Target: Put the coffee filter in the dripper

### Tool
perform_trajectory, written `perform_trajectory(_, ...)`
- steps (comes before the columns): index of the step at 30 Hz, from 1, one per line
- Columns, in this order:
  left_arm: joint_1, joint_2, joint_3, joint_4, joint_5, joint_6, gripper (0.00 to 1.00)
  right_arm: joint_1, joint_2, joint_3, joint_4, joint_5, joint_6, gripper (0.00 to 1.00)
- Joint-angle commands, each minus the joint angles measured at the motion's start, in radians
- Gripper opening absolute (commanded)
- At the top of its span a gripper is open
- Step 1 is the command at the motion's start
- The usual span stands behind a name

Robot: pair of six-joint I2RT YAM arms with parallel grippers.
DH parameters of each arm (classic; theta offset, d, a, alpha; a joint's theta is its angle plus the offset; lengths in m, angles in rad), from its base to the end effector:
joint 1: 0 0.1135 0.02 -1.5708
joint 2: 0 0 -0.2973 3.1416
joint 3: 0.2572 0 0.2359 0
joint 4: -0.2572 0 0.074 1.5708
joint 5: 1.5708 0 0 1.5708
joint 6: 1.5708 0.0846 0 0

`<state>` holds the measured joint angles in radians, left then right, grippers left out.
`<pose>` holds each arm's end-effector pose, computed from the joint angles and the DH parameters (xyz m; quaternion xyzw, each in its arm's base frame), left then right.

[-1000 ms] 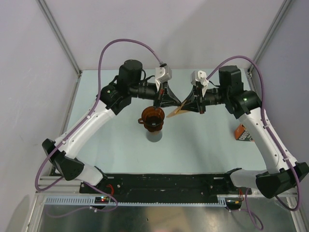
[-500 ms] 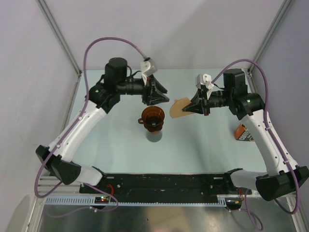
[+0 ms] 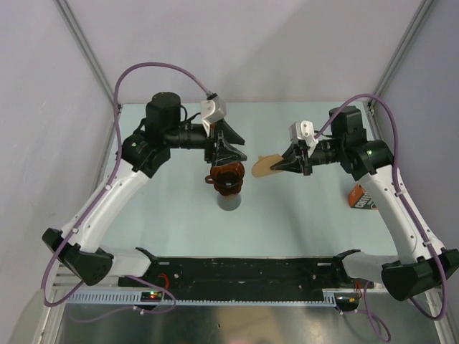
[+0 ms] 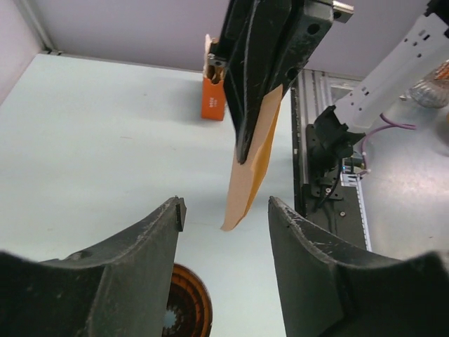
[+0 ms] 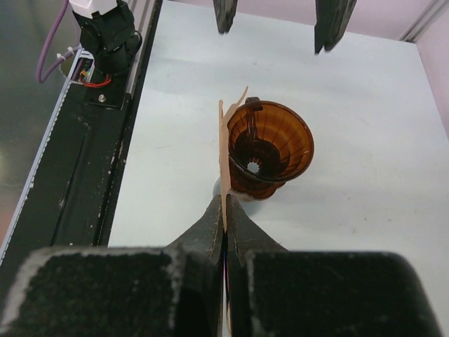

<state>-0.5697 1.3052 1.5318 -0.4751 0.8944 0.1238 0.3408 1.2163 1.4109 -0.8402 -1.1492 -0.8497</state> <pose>0.1950 -0.2033 0.4789 0.4916 0.5791 -0.4553 0.4645 0.1776 0.1449 0.4300 -0.6220 0.4860 0.3764 0.4850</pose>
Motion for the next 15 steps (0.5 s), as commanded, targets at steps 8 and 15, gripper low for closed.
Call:
perform_trajectory(8, -0.078, 0.053, 0.094, 0.011, 0.042, 0.031, 0.45, 0.044, -0.014, -0.001, 0.035, 0.000, -0.017, 0.00)
perform_trajectory(15, -0.084, 0.070, 0.104, 0.010, 0.060, 0.034, 0.40, 0.053, -0.012, -0.001, 0.061, 0.004, 0.023, 0.00)
